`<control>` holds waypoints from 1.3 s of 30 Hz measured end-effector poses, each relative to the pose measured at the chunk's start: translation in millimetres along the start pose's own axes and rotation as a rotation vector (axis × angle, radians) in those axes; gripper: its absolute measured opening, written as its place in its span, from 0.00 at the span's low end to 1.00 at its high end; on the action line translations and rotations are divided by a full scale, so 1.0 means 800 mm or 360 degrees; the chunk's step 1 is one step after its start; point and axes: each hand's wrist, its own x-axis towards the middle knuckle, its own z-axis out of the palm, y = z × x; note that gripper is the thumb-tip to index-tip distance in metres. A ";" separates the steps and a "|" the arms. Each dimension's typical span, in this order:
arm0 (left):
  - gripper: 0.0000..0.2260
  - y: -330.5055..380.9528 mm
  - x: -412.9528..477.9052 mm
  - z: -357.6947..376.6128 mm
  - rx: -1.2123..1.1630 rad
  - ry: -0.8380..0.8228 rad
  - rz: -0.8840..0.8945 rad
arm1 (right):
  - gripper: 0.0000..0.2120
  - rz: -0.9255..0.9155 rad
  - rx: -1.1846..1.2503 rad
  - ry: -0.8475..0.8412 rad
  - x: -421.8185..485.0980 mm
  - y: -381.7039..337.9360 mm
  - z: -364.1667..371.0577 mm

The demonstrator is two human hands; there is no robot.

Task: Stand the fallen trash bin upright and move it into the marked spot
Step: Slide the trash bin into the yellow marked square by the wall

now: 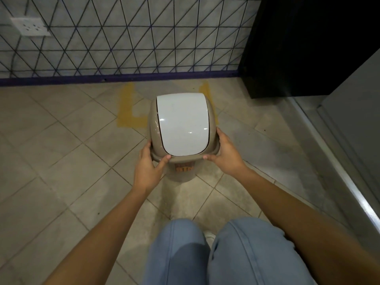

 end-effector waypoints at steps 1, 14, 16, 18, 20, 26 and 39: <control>0.35 0.001 0.004 0.000 0.0001 -0.0011 -0.0008 | 0.45 0.0004 0.0025 0.0015 0.004 0.001 0.000; 0.37 0.008 0.062 -0.002 -0.0130 -0.0006 -0.0085 | 0.42 0.0124 0.0174 0.0014 0.069 0.005 0.002; 0.37 0.009 0.072 -0.001 -0.0135 -0.0001 -0.0093 | 0.42 0.0153 0.0234 -0.0001 0.078 0.004 0.002; 0.37 0.012 0.082 0.000 -0.0132 0.0000 -0.0108 | 0.44 0.0187 0.0319 -0.0014 0.089 0.003 0.001; 0.37 0.013 0.091 0.002 -0.0133 0.0002 -0.0122 | 0.43 0.0201 0.0306 -0.0013 0.100 0.004 0.000; 0.37 0.015 0.123 0.007 -0.0122 0.0032 -0.0164 | 0.43 0.0285 0.0356 -0.0064 0.141 0.003 0.000; 0.38 0.022 0.208 0.003 -0.0074 0.0066 -0.0217 | 0.41 0.0389 0.0649 -0.0175 0.222 -0.013 -0.007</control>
